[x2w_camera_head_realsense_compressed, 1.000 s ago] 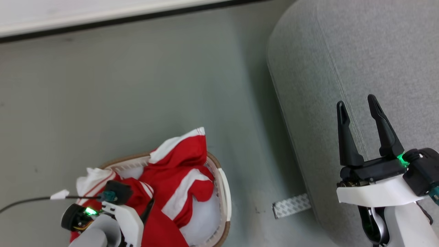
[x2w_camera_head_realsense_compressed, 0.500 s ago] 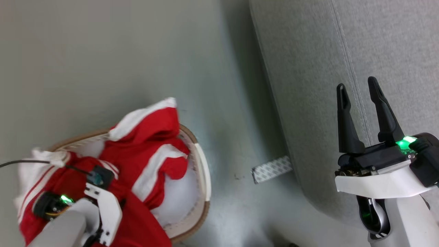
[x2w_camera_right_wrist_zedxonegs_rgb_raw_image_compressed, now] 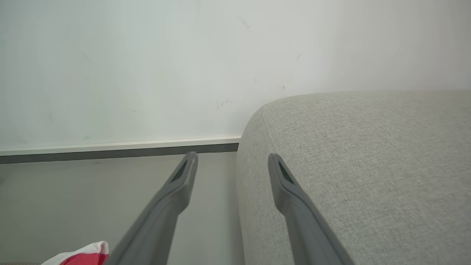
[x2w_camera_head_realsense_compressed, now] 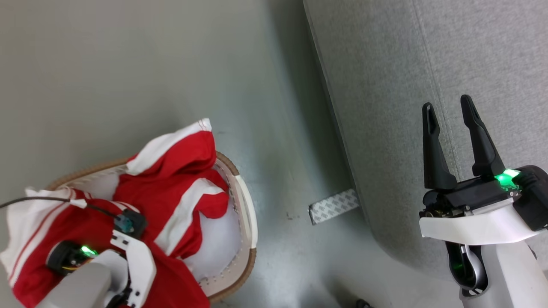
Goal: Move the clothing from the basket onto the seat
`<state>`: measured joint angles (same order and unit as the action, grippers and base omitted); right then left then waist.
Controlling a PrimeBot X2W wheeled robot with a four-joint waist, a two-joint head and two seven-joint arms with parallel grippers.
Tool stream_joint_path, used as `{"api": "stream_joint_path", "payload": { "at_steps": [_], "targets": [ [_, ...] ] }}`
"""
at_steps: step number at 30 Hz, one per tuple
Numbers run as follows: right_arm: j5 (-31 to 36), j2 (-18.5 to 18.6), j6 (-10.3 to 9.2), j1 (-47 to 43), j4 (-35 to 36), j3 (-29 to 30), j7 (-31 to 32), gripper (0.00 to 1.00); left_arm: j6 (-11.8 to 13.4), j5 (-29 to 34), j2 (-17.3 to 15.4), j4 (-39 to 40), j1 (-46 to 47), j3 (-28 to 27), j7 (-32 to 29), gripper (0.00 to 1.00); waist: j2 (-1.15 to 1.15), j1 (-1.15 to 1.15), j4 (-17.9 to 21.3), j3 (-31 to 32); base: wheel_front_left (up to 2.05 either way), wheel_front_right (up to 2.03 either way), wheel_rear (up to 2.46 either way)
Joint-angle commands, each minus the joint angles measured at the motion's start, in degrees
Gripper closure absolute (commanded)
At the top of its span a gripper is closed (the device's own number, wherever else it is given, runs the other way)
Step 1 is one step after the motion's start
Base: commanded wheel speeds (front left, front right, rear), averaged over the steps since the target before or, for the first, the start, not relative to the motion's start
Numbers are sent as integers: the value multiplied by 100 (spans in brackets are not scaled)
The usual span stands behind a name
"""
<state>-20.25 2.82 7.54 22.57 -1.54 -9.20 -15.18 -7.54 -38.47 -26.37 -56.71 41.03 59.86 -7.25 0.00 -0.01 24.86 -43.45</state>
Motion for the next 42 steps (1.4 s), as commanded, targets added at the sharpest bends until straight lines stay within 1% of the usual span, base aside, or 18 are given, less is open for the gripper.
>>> {"api": "stream_joint_path", "payload": {
  "at_steps": [1,7,11,16,23,25,29,32,35,38,42],
  "targets": [
    [47,12,-10,104,-15,26,5,0,10,-91,6,-8,27,26,76,100,0,1,-70,138,0,0,0],
    [267,15,-10,-19,-189,148,5,0,10,-377,338,-127,-185,276,543,100,0,1,-386,946,0,0,0],
    [462,16,-11,-172,-360,272,5,0,10,-535,587,-160,-342,358,979,100,0,1,-695,1677,0,0,0],
    [630,16,-11,-370,-559,362,5,0,10,-743,819,-169,-531,403,1544,100,0,1,-1057,2501,0,0,0],
    [746,16,-10,-714,-803,385,5,0,19,-892,977,71,-675,299,2105,100,0,1,-1473,3468,0,0,0],
    [730,18,-10,-825,-849,389,5,0,100,-856,975,207,-663,221,2176,100,0,1,-1571,3680,0,0,0],
    [661,17,-10,-1028,-898,354,5,0,298,-796,864,809,-623,-101,2243,100,0,1,-1744,4024,0,0,0],
    [650,14,-11,-1158,-934,306,5,0,550,-607,703,1695,-594,-575,2243,100,0,1,-1863,4215,0,0,0],
    [631,17,-10,-1228,-935,234,5,0,741,-444,535,2547,-704,-996,2242,100,0,1,-1932,4326,0,0,0],
    [598,17,-11,-1232,-924,156,5,0,853,-330,403,3268,-700,-1294,2243,100,0,1,-1970,4381,0,0,0],
    [548,16,-11,-1259,-905,68,5,0,918,-305,274,3827,-468,-1456,2215,100,0,1,-2007,4425,0,0,0]
  ]
}}
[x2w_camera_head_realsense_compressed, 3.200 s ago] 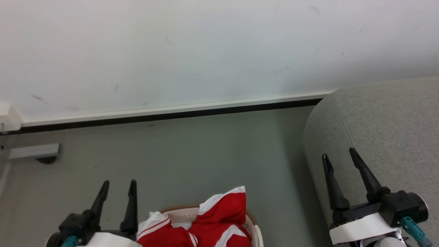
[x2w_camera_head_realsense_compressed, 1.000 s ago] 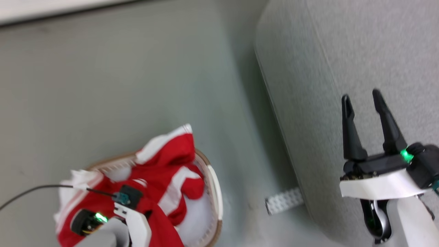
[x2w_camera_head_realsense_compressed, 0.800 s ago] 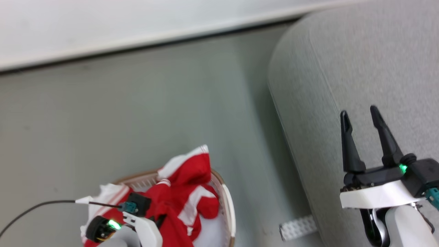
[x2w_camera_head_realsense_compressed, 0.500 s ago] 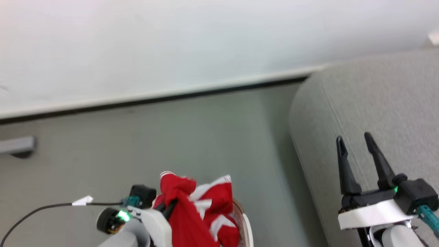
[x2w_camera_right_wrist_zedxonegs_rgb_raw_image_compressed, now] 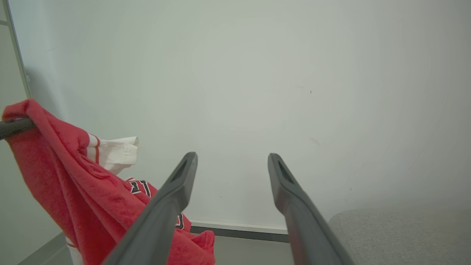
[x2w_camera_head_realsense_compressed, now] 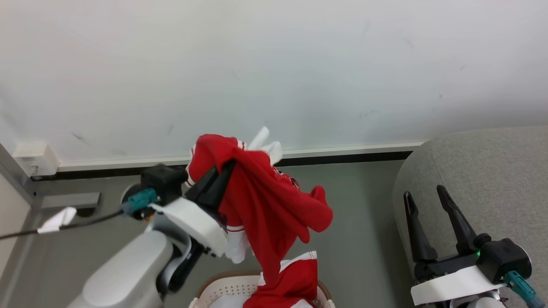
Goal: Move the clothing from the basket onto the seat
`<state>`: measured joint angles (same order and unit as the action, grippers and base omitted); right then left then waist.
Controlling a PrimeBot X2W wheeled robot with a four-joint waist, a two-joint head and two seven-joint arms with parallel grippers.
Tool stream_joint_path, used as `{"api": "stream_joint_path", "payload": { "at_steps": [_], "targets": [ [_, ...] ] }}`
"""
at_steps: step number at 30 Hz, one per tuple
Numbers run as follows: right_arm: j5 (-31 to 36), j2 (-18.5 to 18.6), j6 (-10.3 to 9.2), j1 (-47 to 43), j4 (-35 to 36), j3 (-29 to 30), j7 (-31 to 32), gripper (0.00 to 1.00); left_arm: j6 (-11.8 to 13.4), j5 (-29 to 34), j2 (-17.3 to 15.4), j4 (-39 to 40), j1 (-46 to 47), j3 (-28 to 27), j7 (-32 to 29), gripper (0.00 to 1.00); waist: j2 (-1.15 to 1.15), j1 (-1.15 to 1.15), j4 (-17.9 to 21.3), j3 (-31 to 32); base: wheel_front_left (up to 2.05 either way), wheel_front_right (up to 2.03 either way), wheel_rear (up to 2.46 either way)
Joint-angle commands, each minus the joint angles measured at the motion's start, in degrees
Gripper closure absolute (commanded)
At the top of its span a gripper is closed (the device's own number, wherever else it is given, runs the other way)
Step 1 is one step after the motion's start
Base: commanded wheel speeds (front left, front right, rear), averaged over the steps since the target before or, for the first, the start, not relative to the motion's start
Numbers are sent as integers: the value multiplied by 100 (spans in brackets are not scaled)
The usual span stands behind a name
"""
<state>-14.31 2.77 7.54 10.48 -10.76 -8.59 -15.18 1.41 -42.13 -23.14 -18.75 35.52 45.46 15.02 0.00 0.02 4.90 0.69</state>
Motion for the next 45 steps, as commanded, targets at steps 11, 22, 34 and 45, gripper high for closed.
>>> {"api": "stream_joint_path", "payload": {
  "at_steps": [11,22,34,45],
  "targets": [
    [-193,18,-10,-28,84,-402,5,0,122,87,-97,548,605,-100,-318,100,0,-2,-59,8,0,0,0],
    [-597,163,-10,564,-356,-1670,5,0,-28,202,-12,646,522,161,-276,100,0,-2,-240,62,0,0,0],
    [-1354,127,-11,1684,-2398,-3244,5,0,-206,257,522,754,661,611,-430,100,0,-2,-826,235,0,0,0],
    [-1868,18,-11,1928,-3208,-3595,5,100,-275,336,596,980,716,891,-658,100,0,-2,-1358,268,0,0,0]
  ]
}}
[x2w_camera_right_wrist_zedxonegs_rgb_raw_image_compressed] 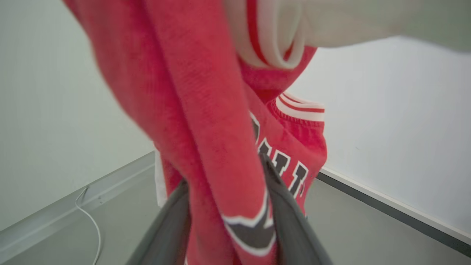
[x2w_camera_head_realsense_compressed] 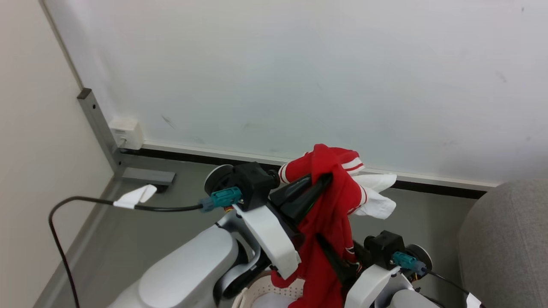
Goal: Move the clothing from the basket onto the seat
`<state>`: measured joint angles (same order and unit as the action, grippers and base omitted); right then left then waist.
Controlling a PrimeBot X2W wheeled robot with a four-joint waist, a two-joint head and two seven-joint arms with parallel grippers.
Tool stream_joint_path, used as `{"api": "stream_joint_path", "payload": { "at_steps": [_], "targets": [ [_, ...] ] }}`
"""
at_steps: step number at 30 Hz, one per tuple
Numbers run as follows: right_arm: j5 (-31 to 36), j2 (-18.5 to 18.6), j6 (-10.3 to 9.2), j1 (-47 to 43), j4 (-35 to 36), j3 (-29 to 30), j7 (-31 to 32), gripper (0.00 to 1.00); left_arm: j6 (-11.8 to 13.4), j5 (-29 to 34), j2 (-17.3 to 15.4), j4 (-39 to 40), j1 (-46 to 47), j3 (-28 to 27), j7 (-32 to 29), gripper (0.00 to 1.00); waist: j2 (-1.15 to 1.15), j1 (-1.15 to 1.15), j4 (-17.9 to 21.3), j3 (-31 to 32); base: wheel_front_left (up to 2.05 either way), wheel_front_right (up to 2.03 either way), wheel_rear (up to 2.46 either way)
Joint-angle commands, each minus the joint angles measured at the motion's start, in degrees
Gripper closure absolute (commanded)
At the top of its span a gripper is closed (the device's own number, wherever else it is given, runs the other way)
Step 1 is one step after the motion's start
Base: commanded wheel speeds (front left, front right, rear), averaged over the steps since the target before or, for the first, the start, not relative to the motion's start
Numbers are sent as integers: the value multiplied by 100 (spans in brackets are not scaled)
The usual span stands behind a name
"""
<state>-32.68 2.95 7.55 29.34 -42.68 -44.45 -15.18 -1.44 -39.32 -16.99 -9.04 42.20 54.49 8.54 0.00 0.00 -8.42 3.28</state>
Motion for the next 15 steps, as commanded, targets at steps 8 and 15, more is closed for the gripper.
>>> {"api": "stream_joint_path", "payload": {
  "at_steps": [8,15],
  "targets": [
    [-238,-2,-12,43,122,133,4,100,135,3,-167,55,-78,-66,17,100,0,0,1,48,0,0,0],
    [-619,-1,-12,-182,604,949,4,100,257,-114,-392,-28,-406,-113,45,100,0,0,213,38,0,0,0]
  ]
}}
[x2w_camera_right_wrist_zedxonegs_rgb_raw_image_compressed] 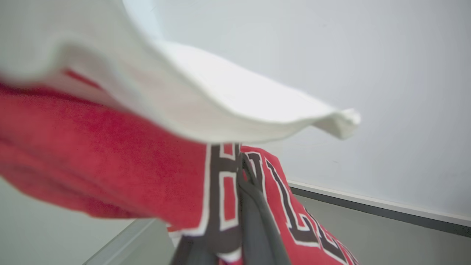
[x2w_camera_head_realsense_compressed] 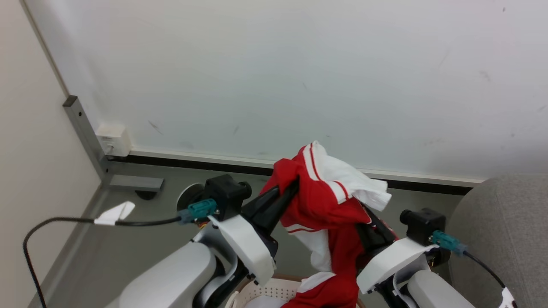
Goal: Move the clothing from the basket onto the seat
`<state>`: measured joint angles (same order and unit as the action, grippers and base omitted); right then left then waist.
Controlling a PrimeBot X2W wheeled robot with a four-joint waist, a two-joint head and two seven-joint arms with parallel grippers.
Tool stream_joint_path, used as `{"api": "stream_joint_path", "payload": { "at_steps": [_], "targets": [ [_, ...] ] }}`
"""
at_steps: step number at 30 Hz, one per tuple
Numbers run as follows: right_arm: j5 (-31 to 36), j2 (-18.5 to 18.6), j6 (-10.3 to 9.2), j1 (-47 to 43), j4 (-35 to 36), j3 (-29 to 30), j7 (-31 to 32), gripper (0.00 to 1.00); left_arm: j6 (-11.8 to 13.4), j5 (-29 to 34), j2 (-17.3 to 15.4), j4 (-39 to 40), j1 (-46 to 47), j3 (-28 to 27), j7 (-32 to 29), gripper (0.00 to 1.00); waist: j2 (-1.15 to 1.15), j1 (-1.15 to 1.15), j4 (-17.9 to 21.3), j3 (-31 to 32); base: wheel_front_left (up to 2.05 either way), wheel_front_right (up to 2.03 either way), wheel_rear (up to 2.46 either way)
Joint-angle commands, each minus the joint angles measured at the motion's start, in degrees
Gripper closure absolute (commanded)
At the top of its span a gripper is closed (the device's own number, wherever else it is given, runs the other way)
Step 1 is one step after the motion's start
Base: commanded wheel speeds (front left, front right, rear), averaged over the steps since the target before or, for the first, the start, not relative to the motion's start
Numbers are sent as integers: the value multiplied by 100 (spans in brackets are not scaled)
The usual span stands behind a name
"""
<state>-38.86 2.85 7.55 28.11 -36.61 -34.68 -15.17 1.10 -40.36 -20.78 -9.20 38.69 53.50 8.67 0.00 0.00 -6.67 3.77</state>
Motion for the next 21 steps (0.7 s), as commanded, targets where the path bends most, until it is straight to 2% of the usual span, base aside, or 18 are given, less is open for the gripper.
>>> {"api": "stream_joint_path", "payload": {
  "at_steps": [1,4,5,6,14,21],
  "targets": [
    [-34,9,-12,-87,90,122,3,100,16,-31,-34,-15,-117,0,24,100,0,0,83,-22,0,0,0],
    [-145,8,-12,-197,374,529,3,100,53,-101,-17,3,-319,59,53,100,0,0,268,-68,0,0,0],
    [-150,13,-12,-224,468,656,3,100,42,-122,-4,16,-373,93,61,59,0,0,348,-91,0,0,0],
    [-126,37,-12,-246,537,766,2,100,33,-139,16,31,-424,119,81,0,0,0,431,-110,0,0,0],
    [112,268,-11,-386,1211,1585,4,100,-79,22,24,236,-603,317,276,0,0,0,1332,-324,0,0,0],
    [366,449,-11,-531,1540,1830,3,100,22,268,-73,376,-564,206,490,0,0,0,2347,-540,0,0,0]
  ]
}}
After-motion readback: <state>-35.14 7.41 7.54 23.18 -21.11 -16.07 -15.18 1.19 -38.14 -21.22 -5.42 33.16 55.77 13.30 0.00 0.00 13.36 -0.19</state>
